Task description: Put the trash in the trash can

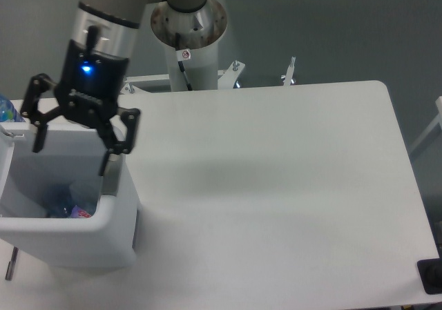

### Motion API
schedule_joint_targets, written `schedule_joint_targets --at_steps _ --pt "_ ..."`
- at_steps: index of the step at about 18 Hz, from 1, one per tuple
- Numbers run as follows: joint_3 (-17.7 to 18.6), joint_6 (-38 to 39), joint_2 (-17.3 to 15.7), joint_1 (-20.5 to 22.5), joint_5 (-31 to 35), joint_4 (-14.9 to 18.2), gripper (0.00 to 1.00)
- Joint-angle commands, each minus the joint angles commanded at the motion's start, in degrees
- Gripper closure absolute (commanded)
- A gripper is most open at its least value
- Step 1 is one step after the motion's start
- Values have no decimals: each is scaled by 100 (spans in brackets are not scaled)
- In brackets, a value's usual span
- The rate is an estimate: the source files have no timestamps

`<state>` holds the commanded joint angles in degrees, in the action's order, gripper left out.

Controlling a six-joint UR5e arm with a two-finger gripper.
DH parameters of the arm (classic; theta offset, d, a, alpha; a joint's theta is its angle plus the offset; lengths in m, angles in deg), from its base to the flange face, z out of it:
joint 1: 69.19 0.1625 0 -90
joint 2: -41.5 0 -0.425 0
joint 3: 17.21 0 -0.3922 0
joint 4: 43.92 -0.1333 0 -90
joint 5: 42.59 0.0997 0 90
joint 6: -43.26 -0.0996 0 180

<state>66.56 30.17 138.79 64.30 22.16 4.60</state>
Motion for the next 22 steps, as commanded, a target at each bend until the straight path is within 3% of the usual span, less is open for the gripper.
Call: schedule_joint_targets --at_steps 4,10,15,19,22 --pt "-9 -244 35 458 809 0 0" --pt "88 -2554 132 468 2874 131 0" --pt "132 -4155 114 766 3289 658 0" --pt "105 -4333 62 907 3280 1054 0" --pt "53 -4324 44 960 3228 1090 0"
